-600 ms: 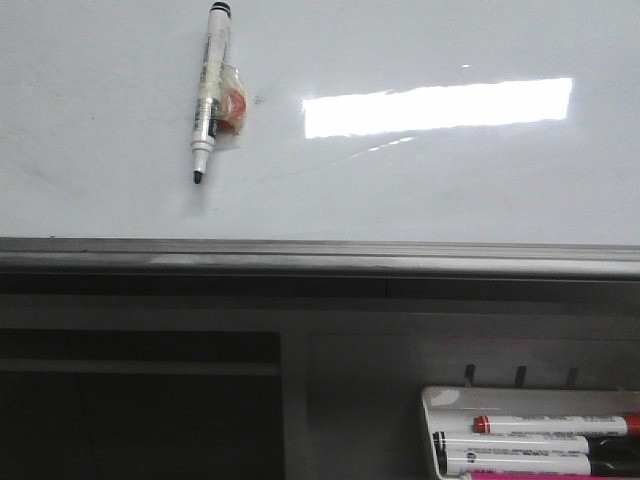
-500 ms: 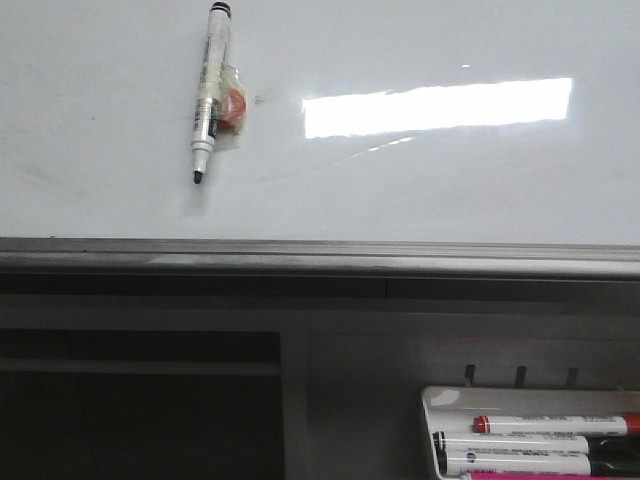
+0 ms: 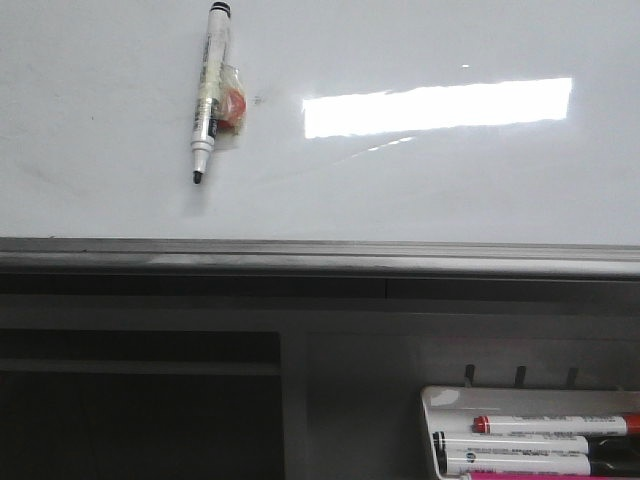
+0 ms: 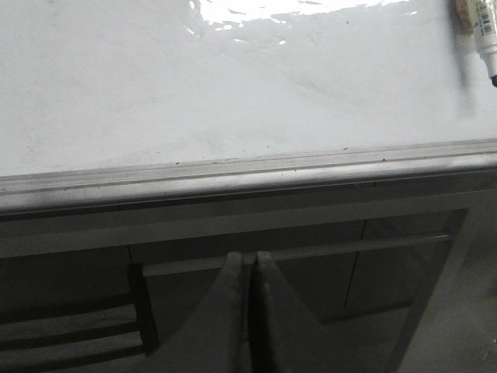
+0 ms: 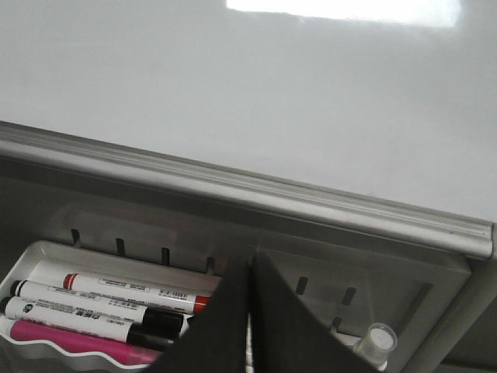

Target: Write number 2 on whiteboard

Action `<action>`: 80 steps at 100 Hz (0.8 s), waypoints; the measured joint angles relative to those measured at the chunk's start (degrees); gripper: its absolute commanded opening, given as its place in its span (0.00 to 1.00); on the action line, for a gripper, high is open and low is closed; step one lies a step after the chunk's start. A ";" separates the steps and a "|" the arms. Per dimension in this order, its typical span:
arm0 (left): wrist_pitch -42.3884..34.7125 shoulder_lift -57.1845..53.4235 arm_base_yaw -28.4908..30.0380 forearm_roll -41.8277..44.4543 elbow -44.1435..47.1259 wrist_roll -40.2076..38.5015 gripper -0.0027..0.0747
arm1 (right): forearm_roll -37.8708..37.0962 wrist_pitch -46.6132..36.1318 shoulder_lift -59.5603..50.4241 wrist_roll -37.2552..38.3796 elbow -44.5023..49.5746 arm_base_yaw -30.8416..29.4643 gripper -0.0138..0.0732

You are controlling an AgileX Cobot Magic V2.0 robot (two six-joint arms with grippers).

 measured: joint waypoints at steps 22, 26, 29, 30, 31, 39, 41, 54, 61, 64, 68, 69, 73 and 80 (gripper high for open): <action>-0.25 0.00 0.00 -0.63 0.00 0.00 0.01 | 0.00 0.00 0.00 0.00 0.00 0.00 0.08; -0.76 0.00 0.00 -1.98 0.00 0.00 0.01 | 0.00 0.00 0.00 0.00 0.00 0.00 0.08; -1.43 0.00 0.00 -4.36 0.00 0.00 0.01 | -0.12 0.00 0.00 0.00 0.00 0.00 0.08; -1.62 0.00 0.00 -5.03 0.00 0.00 0.01 | -0.14 0.00 0.00 0.00 0.00 0.00 0.08; -2.08 0.00 0.00 -5.75 0.00 0.00 0.01 | -0.28 0.00 0.00 0.00 0.00 0.00 0.08; -5.31 0.00 0.00 -19.52 0.00 0.00 0.01 | -1.28 -1.02 0.00 0.00 0.00 0.00 0.08; -6.27 0.00 0.00 -23.44 0.00 0.00 0.01 | -1.55 -1.41 0.00 0.00 0.00 0.00 0.08; -10.26 0.00 0.00 -41.02 0.00 0.00 0.01 | -2.23 -9.74 0.00 0.00 0.00 0.00 0.08; -11.38 0.00 0.00 -46.56 0.00 -0.10 0.01 | -2.48 -16.30 0.00 0.00 0.00 0.00 0.08; -11.80 0.00 0.00 -48.32 0.00 -0.10 0.01 | -2.47 -19.13 0.00 0.00 0.00 0.00 0.08; -11.91 0.00 0.00 -49.54 0.00 -0.10 0.01 | -2.58 -23.44 0.00 0.28 0.00 0.00 0.08; -12.05 0.00 0.00 -49.91 0.00 -0.10 0.01 | -2.58 -24.18 0.00 0.59 0.00 0.00 0.08; -12.18 0.00 0.00 -50.51 0.00 -0.10 0.01 | -2.58 -28.59 0.00 2.24 0.00 0.00 0.08; -12.18 0.00 0.00 -51.32 0.00 -0.10 0.01 | -1.56 -35.22 0.00 8.85 0.00 0.00 0.08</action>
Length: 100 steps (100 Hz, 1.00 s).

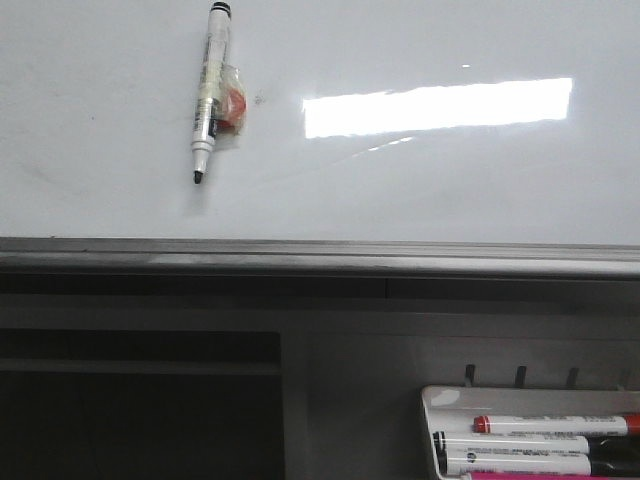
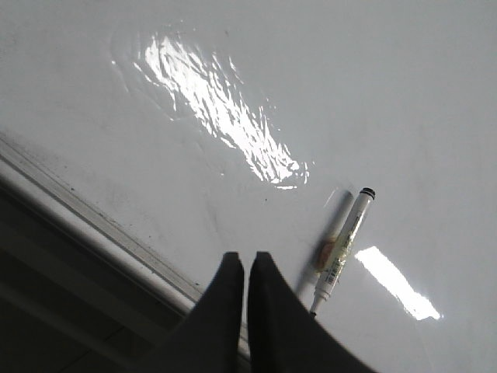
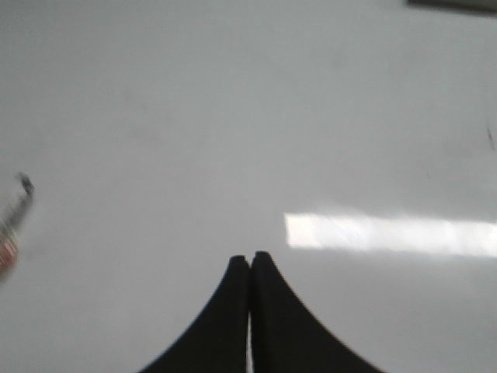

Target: Write number 2 on whiteboard

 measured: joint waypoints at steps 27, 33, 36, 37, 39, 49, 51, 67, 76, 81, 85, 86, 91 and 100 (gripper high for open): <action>2.37 0.00 0.00 0.81 -1.55 2.02 0.01 | 20.68 3.84 0.00 16.01 0.00 0.00 0.08; 5.02 0.00 0.00 5.11 -4.61 4.18 0.01 | 21.80 9.35 0.00 16.74 -1.62 0.00 0.08; 6.24 0.00 0.00 7.73 -6.49 5.04 0.01 | 21.92 14.17 0.00 17.02 -3.11 0.00 0.08; 6.53 0.14 0.00 8.46 -7.51 5.20 0.01 | 21.92 15.13 0.00 17.03 -4.02 0.00 0.08; 7.51 0.49 0.00 10.76 -8.57 5.73 0.01 | 21.92 18.20 0.00 17.03 -5.50 0.00 0.08; 13.75 5.64 0.00 22.58 -17.64 6.83 0.06 | 21.23 30.81 0.79 15.87 -13.23 0.00 0.20; 14.80 7.39 0.00 24.98 -19.49 6.94 0.10 | 21.23 33.06 1.32 14.83 -14.85 0.12 0.23; 27.05 24.80 0.00 34.81 -31.46 9.64 0.52 | 21.34 43.81 6.31 5.55 -24.25 1.84 0.64; 29.42 34.65 -0.80 33.45 -36.55 11.08 0.56 | 21.57 46.03 9.23 3.94 -26.91 2.67 0.73; 29.28 39.19 -2.20 30.73 -38.84 13.52 0.54 | 21.55 46.64 10.52 3.65 -27.70 2.93 0.73; 28.37 42.68 -3.80 27.57 -40.56 16.71 0.51 | 21.67 46.76 11.39 3.43 -27.99 3.22 0.73; 28.22 43.23 -4.10 27.01 -41.08 17.28 0.51 | 21.67 46.76 11.61 3.50 -27.99 3.22 0.73; 26.52 46.78 -6.33 23.27 -42.77 21.48 0.49 | 21.94 46.91 12.25 3.38 -27.99 3.37 0.73; 23.88 53.19 -10.64 19.04 -45.37 24.72 0.49 | 21.91 47.34 12.81 3.15 -27.99 3.46 0.73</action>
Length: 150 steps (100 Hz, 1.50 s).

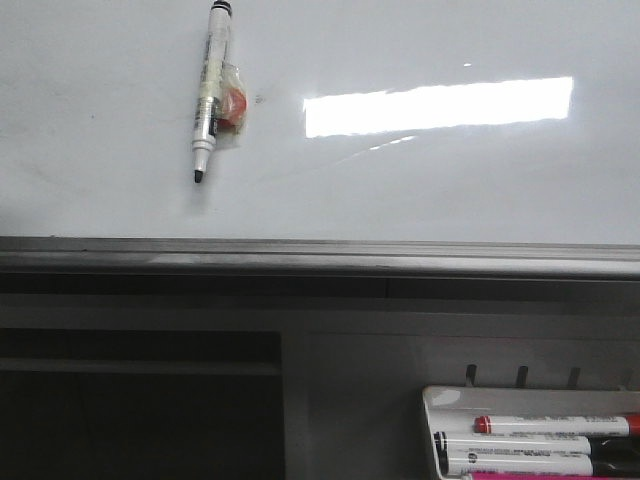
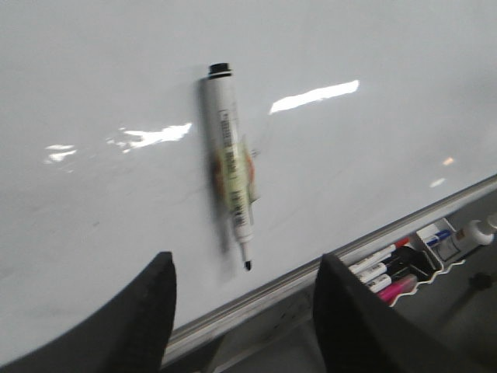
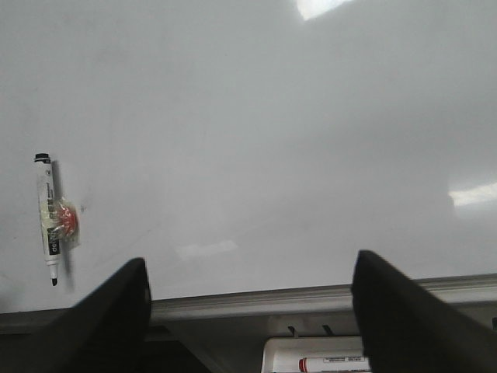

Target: Write number 2 on whiteboard

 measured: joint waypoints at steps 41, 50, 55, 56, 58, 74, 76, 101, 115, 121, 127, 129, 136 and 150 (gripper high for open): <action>-8.66 21.91 -8.14 -3.54 -3.54 1.78 0.44 | 0.14 0.94 -0.01 -0.12 0.00 0.00 0.73; -10.61 24.10 -8.17 -3.75 -3.58 1.78 0.37 | 0.18 1.06 -0.01 -0.12 0.00 0.00 0.73; -11.83 24.80 -8.17 -3.95 -3.58 1.78 0.34 | 0.18 1.06 -0.01 -0.12 0.00 0.00 0.73; -12.03 24.97 -8.17 -4.07 -3.58 1.78 0.33 | 0.18 1.06 -0.01 -0.12 0.00 0.00 0.73; -12.63 25.19 -8.17 -4.18 -3.58 1.78 0.33 | 0.18 1.06 -0.01 -0.12 0.00 0.00 0.73; -16.13 26.81 -8.17 -4.95 -3.70 1.78 0.32 | 0.18 1.06 -0.01 -0.12 0.00 0.00 0.73; -16.30 26.96 -8.17 -4.94 -3.70 1.78 0.32 | 0.18 1.06 -0.01 -0.12 0.00 0.00 0.73; -16.01 28.72 -8.27 -5.33 -4.26 1.78 0.07 | 0.53 1.06 -0.01 -0.12 0.00 0.00 0.73; -14.61 28.67 -8.52 -4.63 -4.26 2.10 0.01 | 5.61 1.06 0.01 -3.86 -0.11 0.14 0.73; -13.49 27.73 -8.52 -3.64 -4.26 2.10 0.01 | 11.79 0.84 0.24 -9.87 -0.35 0.70 0.73; -11.33 25.51 -8.65 -1.71 -4.26 2.52 0.01 | 19.20 0.48 0.82 -17.30 -0.78 1.31 0.73; -10.50 24.48 -8.93 -0.99 -4.26 2.83 0.01 | 22.17 0.49 1.22 -20.56 -1.03 1.51 0.73; -6.30 20.44 -10.30 1.27 -4.69 5.42 0.01 | 31.81 1.52 3.60 -32.64 -2.34 2.09 0.73; 4.79 11.98 -14.40 3.94 -5.73 17.19 0.01 | 42.70 9.83 11.86 -53.25 -7.49 2.36 0.73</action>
